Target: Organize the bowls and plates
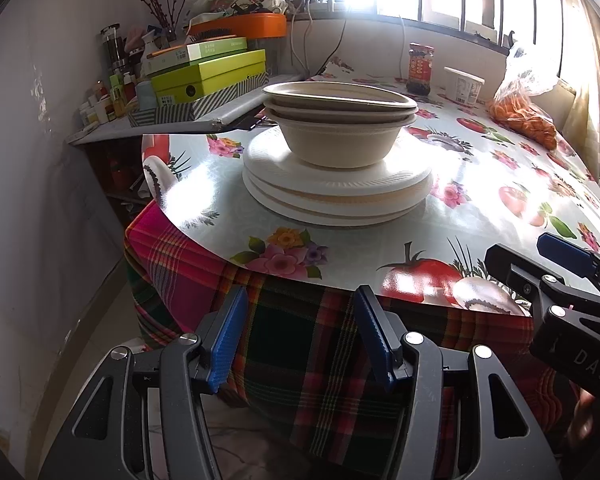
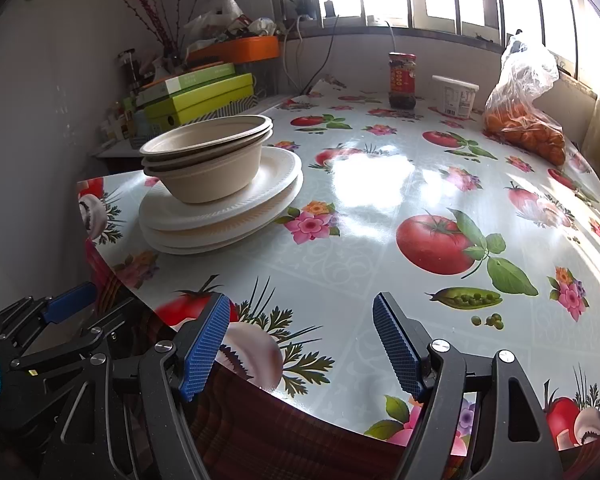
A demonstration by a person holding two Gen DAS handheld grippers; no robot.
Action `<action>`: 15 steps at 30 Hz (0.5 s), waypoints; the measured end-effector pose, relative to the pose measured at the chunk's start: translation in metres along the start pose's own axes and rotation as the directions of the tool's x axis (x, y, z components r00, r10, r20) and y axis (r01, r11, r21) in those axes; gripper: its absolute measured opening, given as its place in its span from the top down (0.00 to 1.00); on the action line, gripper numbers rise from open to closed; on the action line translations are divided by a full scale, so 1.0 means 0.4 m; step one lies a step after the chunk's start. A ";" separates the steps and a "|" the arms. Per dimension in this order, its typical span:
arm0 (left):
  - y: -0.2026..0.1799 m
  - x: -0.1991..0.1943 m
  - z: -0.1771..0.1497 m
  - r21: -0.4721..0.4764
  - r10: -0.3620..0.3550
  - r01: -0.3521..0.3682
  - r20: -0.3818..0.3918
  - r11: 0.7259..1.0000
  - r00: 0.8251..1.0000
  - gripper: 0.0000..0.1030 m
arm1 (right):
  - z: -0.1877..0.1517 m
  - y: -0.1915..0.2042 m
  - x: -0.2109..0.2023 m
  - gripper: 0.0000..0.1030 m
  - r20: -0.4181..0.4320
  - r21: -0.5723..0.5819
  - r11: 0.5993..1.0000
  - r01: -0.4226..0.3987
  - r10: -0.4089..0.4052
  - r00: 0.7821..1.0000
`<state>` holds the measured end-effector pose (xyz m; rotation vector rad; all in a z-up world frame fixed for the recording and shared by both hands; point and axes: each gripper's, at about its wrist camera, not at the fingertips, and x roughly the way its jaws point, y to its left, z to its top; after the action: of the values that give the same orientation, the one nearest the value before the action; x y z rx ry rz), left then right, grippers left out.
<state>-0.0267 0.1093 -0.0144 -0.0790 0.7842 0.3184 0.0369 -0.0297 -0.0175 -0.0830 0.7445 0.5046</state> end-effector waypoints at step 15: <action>0.000 -0.001 0.001 0.000 0.004 -0.004 0.000 1.000 1.000 0.46 | -0.001 0.001 0.000 0.27 0.002 0.001 1.000 -0.001 0.001 1.000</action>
<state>-0.0269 0.1093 -0.0138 -0.0778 0.7840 0.3219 0.0365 -0.0294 -0.0175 -0.0816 0.7423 0.5054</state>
